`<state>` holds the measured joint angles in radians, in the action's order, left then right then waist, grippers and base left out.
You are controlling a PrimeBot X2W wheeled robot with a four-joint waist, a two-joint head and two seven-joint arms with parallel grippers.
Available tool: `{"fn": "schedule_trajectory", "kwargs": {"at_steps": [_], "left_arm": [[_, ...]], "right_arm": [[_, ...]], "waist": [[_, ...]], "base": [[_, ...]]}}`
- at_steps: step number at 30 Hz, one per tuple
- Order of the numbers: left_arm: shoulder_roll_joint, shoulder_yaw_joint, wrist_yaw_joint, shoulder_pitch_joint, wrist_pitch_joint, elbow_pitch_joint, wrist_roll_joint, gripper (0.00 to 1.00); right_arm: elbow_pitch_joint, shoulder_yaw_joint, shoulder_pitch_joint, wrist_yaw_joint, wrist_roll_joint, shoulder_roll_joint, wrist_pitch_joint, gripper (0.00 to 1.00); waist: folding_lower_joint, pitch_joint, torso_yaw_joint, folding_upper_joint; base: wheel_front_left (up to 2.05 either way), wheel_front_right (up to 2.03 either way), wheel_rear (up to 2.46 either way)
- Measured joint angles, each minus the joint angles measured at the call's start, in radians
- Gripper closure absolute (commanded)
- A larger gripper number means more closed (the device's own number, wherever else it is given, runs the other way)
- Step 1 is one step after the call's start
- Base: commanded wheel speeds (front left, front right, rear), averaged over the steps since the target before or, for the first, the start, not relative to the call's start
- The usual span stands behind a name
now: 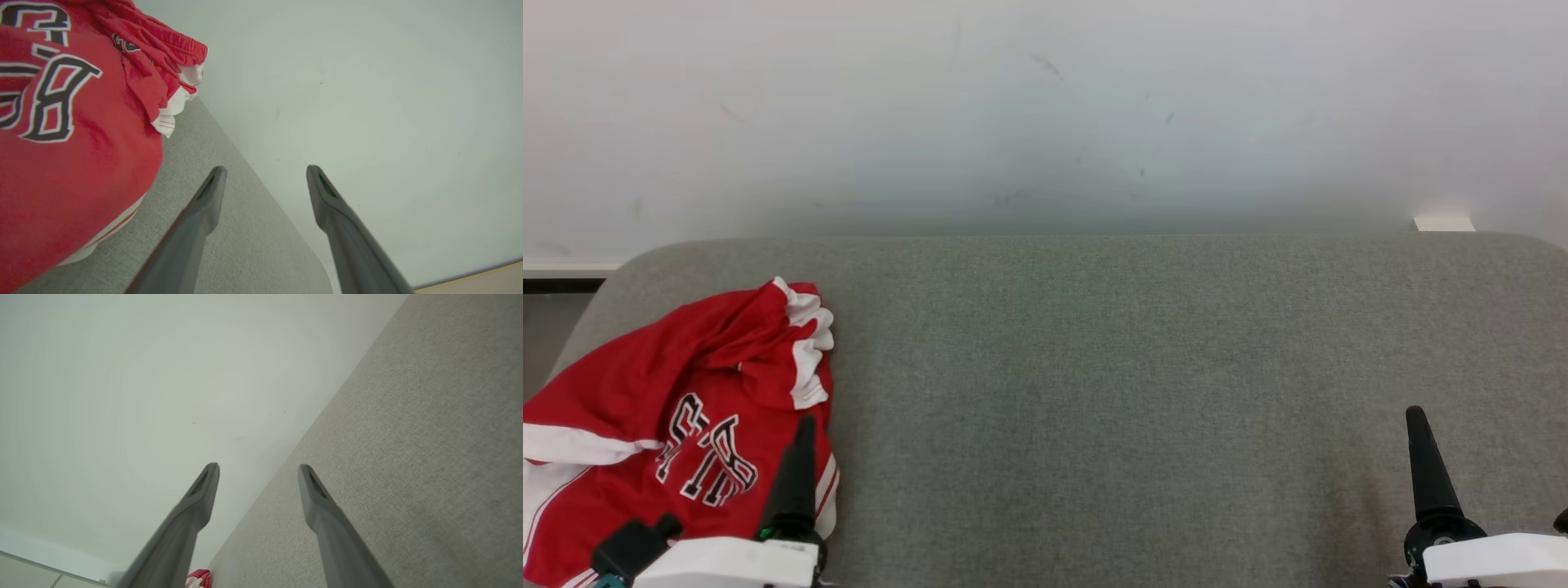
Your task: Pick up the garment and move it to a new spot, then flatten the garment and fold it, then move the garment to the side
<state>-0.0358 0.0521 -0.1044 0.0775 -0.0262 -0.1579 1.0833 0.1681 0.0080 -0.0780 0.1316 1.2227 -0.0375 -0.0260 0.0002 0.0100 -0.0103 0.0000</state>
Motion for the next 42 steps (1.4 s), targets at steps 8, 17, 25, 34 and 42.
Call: {"fn": "schedule_trajectory", "kwargs": {"at_steps": [8,17,25,34,42], "left_arm": [[-0.001,-0.029,0.036,0.0,-0.028,0.007,-0.191,0.0],[-0.004,-0.056,0.066,0.0,-0.056,-0.004,-0.324,0.0],[-0.005,-0.07,0.08,0.0,-0.081,-0.007,-0.411,0.0],[-0.006,-0.081,0.08,0.0,-0.108,-0.011,-0.499,0.0],[-0.006,-0.088,0.08,0.001,-0.127,-0.019,-0.565,0.0]], "right_arm": [[-0.005,0.018,0.0,0.0,-0.177,-0.001,-0.029,0.0],[-0.004,0.017,0.0,0.0,-0.357,-0.001,-0.057,0.0],[0.003,0.039,0.0,0.0,-0.449,-0.001,-0.081,0.0],[0.005,0.059,0.0,0.0,-0.529,-0.002,-0.108,0.0],[0.01,0.075,-0.001,0.0,-0.59,-0.003,-0.127,0.0]], "waist": [[0.0,-0.001,-0.001,0.0],[0.0,-0.003,-0.002,0.0],[0.0,-0.005,-0.003,0.0],[0.0,-0.004,-0.006,0.0],[-0.0002,-0.005,-0.01,0.0]], "base": [[0.0,0.0,0.0],[0.0,0.0,0.0],[0.0,0.0,0.0],[0.0,0.0,0.0],[0.0,0.0,0.0]]}}
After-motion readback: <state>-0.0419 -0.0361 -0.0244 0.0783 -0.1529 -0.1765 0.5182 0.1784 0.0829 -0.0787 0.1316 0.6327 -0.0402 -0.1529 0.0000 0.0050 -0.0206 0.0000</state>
